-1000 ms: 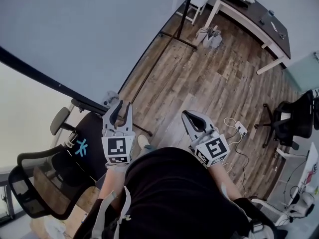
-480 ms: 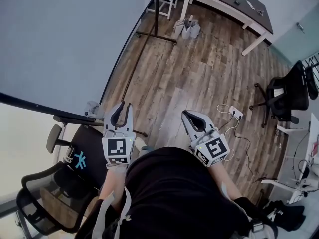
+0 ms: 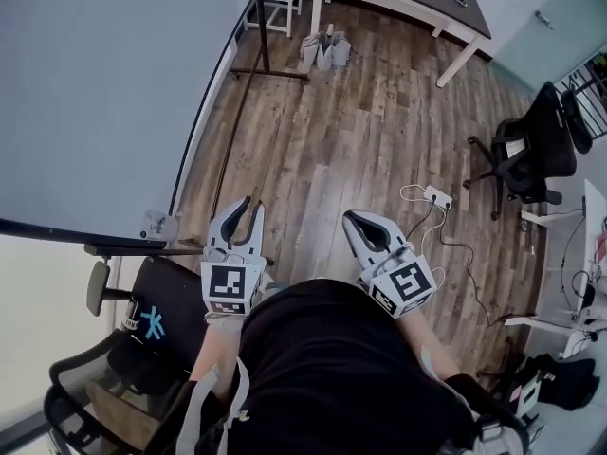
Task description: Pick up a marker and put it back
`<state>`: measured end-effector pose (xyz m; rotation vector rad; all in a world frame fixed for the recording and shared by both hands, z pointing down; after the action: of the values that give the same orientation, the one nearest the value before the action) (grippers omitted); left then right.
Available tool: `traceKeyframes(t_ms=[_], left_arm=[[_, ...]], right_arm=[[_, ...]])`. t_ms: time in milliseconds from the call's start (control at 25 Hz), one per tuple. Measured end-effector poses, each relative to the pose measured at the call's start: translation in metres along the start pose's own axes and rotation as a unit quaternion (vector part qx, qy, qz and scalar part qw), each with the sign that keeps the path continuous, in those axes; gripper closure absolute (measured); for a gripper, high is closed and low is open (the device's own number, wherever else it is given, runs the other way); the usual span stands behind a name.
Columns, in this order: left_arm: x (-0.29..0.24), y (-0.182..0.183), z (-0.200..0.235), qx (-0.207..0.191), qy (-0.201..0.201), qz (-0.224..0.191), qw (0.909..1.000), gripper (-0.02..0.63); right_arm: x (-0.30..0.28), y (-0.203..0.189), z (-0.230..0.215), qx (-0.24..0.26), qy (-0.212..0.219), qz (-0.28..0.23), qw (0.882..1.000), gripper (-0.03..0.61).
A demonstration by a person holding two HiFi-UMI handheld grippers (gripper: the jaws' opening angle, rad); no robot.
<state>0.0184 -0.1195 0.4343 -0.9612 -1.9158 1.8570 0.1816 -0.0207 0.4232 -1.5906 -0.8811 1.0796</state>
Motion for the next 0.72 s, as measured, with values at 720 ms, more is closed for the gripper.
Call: traceKeyframes(t_ms=[720], left_arm=[[-0.020, 0.006, -0.056, 0.005, -0.133, -0.020, 0.9909, 0.538]], right_arm=[[0.016, -0.005, 0.002, -0.003, 0.009, -0.010, 1.000, 0.561]])
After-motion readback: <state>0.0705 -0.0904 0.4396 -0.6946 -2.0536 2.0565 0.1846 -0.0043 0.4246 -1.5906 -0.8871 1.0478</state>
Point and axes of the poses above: the fingertips, and each gripper's own axes: x backward along the fingers, z to its left, y out of its top, the point moved 3 cm from there along x, backward along the fingers, and after that the axes turned 3 degrees about -x, right-handed, at the moved point
